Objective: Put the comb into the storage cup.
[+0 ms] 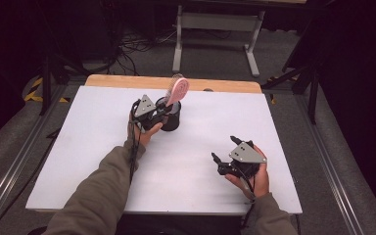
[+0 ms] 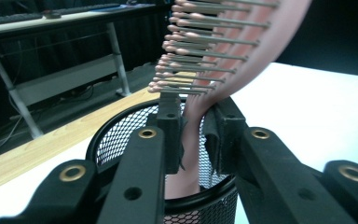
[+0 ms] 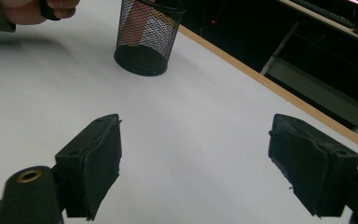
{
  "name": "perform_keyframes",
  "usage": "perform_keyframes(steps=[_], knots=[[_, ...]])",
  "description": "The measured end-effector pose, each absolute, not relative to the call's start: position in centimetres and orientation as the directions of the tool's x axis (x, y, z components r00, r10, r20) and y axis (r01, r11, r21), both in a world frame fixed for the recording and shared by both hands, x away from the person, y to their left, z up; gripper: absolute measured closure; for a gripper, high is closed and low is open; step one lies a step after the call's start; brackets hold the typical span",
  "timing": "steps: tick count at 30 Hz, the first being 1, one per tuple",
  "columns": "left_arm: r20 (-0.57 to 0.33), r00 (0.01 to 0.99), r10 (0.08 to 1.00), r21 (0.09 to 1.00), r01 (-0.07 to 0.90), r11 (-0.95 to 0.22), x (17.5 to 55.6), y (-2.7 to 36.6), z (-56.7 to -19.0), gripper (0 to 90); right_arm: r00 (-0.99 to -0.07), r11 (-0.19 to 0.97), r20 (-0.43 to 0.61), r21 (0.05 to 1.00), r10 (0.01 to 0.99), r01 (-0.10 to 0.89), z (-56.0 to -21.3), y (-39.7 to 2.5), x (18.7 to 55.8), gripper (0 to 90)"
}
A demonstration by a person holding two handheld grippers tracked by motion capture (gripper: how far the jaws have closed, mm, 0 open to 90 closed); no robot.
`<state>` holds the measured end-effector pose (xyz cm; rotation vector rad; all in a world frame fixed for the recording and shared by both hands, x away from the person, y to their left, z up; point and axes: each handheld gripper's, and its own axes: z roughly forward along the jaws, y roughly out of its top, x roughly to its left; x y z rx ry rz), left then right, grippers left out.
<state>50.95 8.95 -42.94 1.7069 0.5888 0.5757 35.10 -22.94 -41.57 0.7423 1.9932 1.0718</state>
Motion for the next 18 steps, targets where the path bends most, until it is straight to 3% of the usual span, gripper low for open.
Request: perform_keyframes(steps=[12, 18], knots=[[0.043, 0.739, 0.672, 0.975, 0.117, -0.19, 51.03, 9.17, -43.34, 69.4, -0.56, 0.476, -0.328, 0.868, 0.761, 0.139, -41.5, -23.07, 35.08, 19.4], [0.023, 0.724, 0.69, 0.976, 0.132, -0.171, 51.0, 9.6, -43.33, 55.6, -0.553, 0.473, -0.329, 0.871, 0.766, 0.136, -41.43, -23.15, 35.0, 20.1]])
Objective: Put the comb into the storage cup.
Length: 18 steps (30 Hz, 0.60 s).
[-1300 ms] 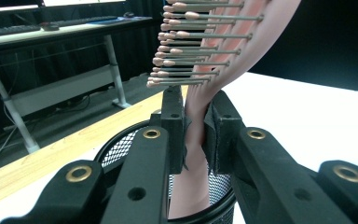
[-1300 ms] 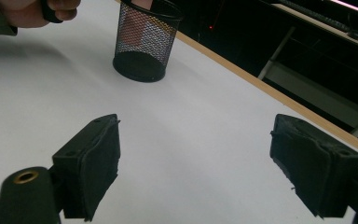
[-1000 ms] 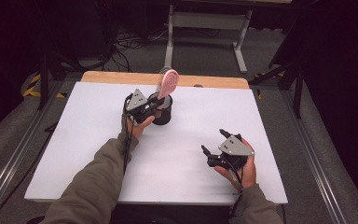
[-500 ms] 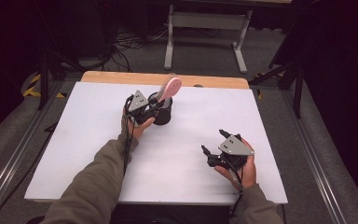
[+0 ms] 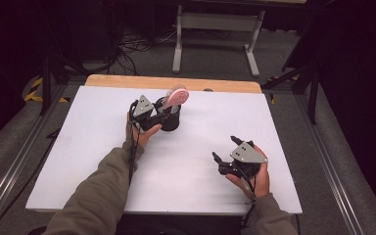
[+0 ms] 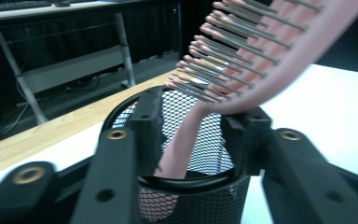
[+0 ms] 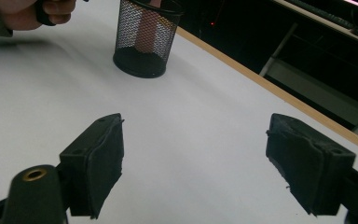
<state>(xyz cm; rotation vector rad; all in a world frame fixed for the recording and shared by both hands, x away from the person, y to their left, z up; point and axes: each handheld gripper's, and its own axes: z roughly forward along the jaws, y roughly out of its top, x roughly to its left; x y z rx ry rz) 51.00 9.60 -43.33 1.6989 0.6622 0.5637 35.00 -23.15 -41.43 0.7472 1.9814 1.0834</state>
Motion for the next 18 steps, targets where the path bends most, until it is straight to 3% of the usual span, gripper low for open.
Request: perform_keyframes(steps=[10, 18], knots=[[0.003, 0.723, 0.691, 0.98, 0.137, -0.147, 51.1, 9.8, -43.3, 28.0, -0.539, 0.455, -0.321, 0.88, 0.779, 0.133, -41.3, -23.4, 34.9, 21.0], [0.064, 0.768, 0.637, 0.971, 0.099, -0.217, 50.6, 8.7, -42.4, 12.0, -0.538, 0.452, -0.318, 0.881, 0.781, 0.135, -41.3, -23.5, 35.0, 20.8]])
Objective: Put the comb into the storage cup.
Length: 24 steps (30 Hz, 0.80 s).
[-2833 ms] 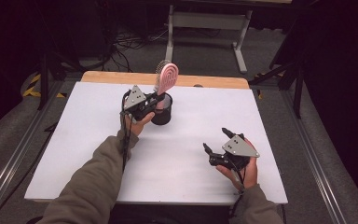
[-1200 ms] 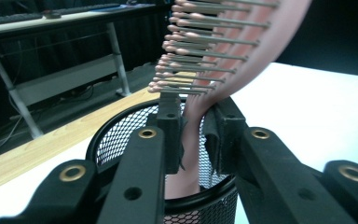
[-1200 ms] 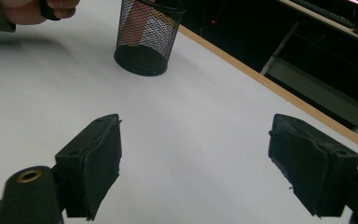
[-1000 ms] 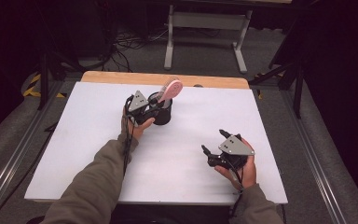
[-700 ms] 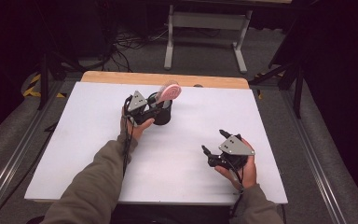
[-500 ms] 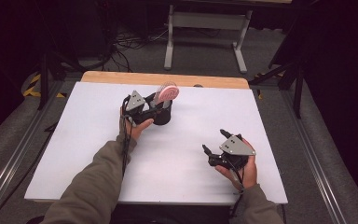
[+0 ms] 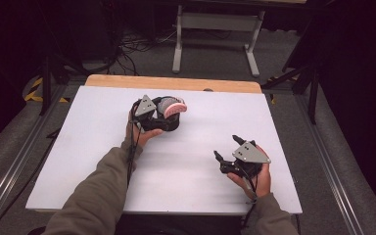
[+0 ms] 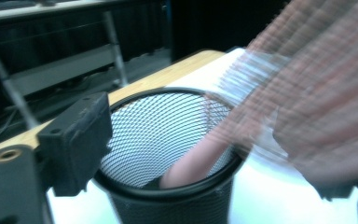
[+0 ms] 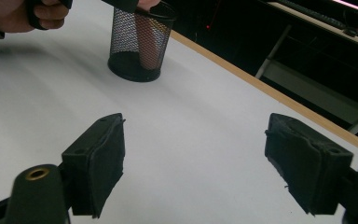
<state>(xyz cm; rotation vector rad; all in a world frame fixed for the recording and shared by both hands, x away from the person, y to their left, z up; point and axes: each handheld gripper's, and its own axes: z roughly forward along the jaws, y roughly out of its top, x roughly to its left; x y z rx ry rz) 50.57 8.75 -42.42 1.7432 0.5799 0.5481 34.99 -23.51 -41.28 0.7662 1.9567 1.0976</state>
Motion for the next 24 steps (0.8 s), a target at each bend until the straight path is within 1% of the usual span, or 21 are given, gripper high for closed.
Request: perform_keyframes(steps=[3, 6, 10, 19, 24], knots=[[0.076, 0.772, 0.631, 0.973, 0.081, -0.218, 50.3, 8.7, -42.0, 9.9, -0.536, 0.452, -0.318, 0.882, 0.782, 0.136, -41.3, -23.5, 35.0, 20.8], [0.075, 0.773, 0.63, 0.972, 0.085, -0.221, 50.2, 8.8, -41.9, 8.1, -0.539, 0.453, -0.317, 0.88, 0.781, 0.139, -41.3, -23.5, 35.0, 20.9], [0.075, 0.771, 0.632, 0.973, 0.082, -0.215, 50.1, 9.2, -41.7, 7.5, -0.54, 0.455, -0.319, 0.88, 0.779, 0.137, -41.3, -23.4, 35.0, 20.8], [0.112, 0.78, 0.615, 0.971, 0.046, -0.236, 49.4, 9.5, -41.1, 7.3, -0.537, 0.456, -0.323, 0.881, 0.779, 0.131, -41.3, -23.4, 35.0, 20.4], [0.148, 0.778, 0.61, 0.966, 0.017, -0.256, 48.9, 9.7, -40.5, 7.8, -0.535, 0.447, -0.32, 0.886, 0.782, 0.123, -41.2, -23.4, 34.9, 19.9]])
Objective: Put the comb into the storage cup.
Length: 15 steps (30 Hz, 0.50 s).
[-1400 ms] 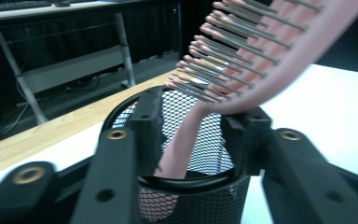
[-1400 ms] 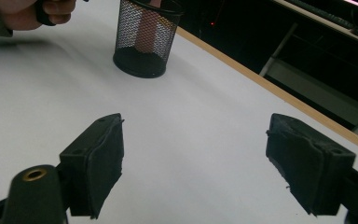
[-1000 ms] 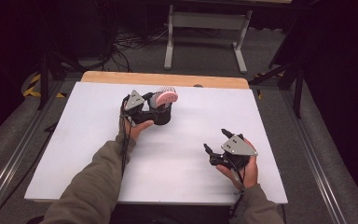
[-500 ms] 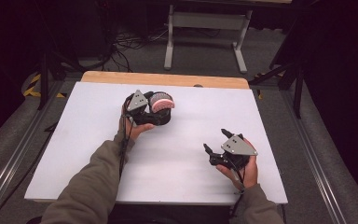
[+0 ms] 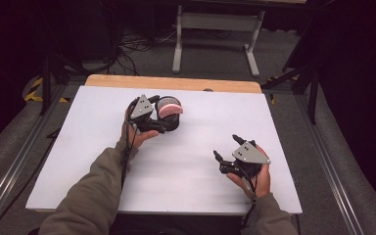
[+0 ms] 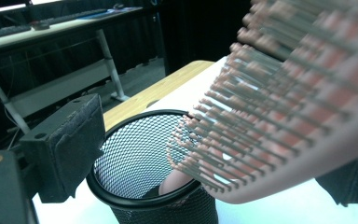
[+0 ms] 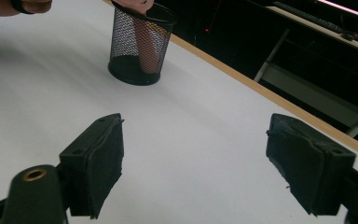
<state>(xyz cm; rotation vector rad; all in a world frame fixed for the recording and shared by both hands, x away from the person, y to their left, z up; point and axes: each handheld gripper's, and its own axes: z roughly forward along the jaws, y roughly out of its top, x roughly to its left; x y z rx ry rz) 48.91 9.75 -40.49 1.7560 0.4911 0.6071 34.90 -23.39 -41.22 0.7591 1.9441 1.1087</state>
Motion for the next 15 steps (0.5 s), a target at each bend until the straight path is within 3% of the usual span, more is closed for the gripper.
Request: perform_keyframes(steps=[13, 15], knots=[[0.195, 0.779, 0.596, 0.957, -0.018, -0.29, 47.8, 10.8, -39.3, 7.8, -0.539, 0.445, -0.324, 0.889, 0.777, 0.107, -41.2, -23.2, 34.7, 16.8], [0.208, 0.779, 0.591, 0.953, -0.026, -0.301, 47.6, 10.9, -39.3, 7.6, -0.538, 0.442, -0.321, 0.891, 0.78, 0.108, -41.2, -23.2, 34.7, 12.7]])
